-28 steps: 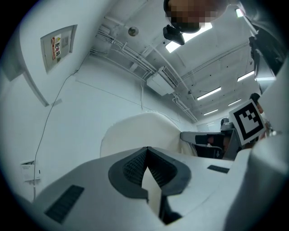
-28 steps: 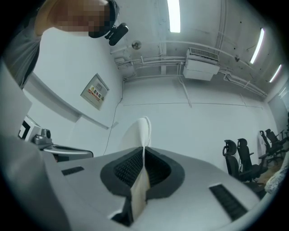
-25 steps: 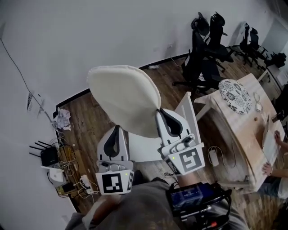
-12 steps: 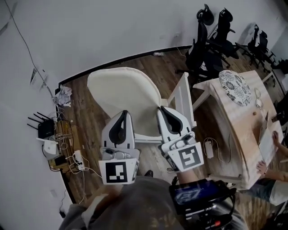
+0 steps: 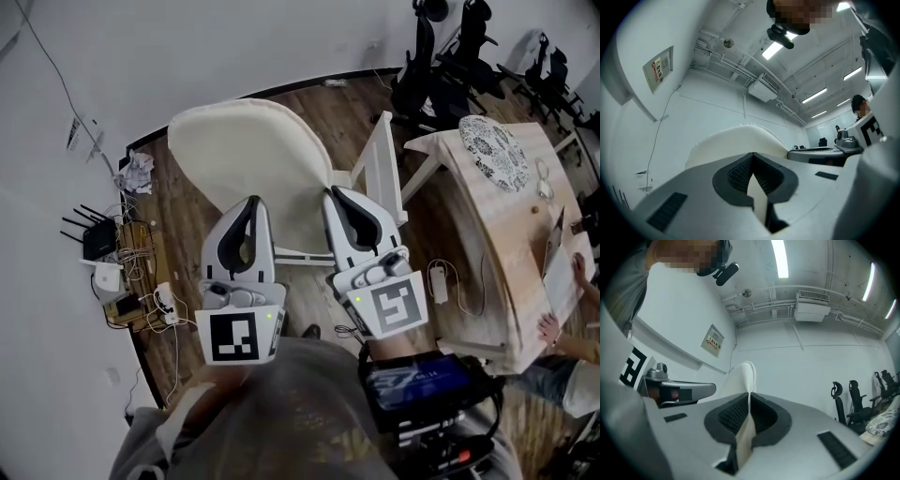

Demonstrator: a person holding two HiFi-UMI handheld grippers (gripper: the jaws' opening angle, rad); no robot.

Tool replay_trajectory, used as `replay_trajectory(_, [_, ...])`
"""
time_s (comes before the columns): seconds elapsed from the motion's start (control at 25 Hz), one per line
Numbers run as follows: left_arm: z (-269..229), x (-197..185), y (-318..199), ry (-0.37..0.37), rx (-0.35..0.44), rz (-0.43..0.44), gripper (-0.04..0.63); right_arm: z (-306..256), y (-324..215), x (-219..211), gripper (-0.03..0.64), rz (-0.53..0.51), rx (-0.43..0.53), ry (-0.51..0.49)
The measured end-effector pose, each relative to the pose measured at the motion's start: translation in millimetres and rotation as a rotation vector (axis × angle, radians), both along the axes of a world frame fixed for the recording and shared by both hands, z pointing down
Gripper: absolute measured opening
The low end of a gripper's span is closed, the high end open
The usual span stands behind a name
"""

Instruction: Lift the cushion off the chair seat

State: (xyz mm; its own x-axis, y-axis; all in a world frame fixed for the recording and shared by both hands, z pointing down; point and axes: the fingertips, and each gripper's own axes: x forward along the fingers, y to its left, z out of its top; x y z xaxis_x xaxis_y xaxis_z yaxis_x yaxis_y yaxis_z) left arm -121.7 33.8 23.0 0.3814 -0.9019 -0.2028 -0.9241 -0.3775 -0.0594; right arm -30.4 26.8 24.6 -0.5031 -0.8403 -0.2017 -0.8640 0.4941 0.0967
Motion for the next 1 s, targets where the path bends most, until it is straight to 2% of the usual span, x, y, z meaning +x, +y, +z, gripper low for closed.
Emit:
replay_trajectory(0.36, [-5.3,-8.5,6.0,0.004,0.005,-0.005,0.006,-6.7,8.5,-8.1,0.018,-0.007,0.016,0.000])
replay_trajectory(1.0, [-5.5,-19.7,-5.7,0.032,0.011,0.002,0.006,7.2,-0.7,-14.5,0.018,0.026,-0.011,0.006])
